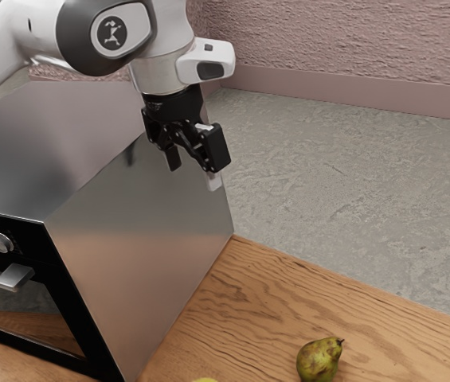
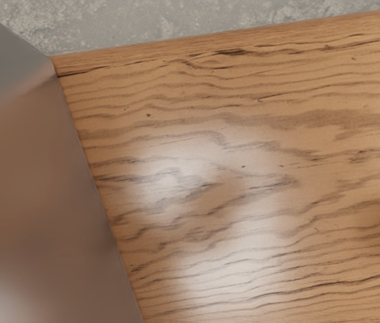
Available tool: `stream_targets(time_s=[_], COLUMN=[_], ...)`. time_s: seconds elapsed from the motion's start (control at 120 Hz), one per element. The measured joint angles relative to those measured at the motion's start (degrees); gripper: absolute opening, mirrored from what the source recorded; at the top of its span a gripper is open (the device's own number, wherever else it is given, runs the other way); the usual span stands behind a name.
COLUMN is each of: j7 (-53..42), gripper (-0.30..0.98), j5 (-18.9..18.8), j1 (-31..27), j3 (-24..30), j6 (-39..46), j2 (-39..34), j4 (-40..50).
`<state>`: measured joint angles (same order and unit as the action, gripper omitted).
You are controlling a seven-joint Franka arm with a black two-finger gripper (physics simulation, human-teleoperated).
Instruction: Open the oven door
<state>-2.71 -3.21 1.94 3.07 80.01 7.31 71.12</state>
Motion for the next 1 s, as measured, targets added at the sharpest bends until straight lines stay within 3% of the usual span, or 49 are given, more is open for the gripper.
stream_targets(time_s=[0.283, 0.35, 0.408, 0.483, 0.6, 0.758, 0.9, 1.0], j7=[-0.05, -0.08, -0.24, -4.4, -14.65, -31.49, -45.98, -55.11], gripper=[0.69, 0.69, 0.68, 0.68, 0.68, 0.68, 0.69, 0.69], j5=[1.39, 2.34, 4.58, 6.73, 3.92, -0.77, -4.21, -6.0], j1=[-0.49, -0.44, 2.58, 0.19, -2.26, -6.56, -10.48, -12.19], j3=[-0.71, -1.8, -7.28, -14.92, -21.78, -24.63, -32.16, -33.85], j6=[-0.46, -0.96, -1.25, -0.74, -1.03, 2.8, 1.37, 0.93], j2=[-1.77, -8.55, -15.99, -25.84, -34.97, -59.44, -66.7, -68.26], j4=[-2.61, -6.1, -7.32, -7.63, -7.79, 16.69, 29.55, 36.04])
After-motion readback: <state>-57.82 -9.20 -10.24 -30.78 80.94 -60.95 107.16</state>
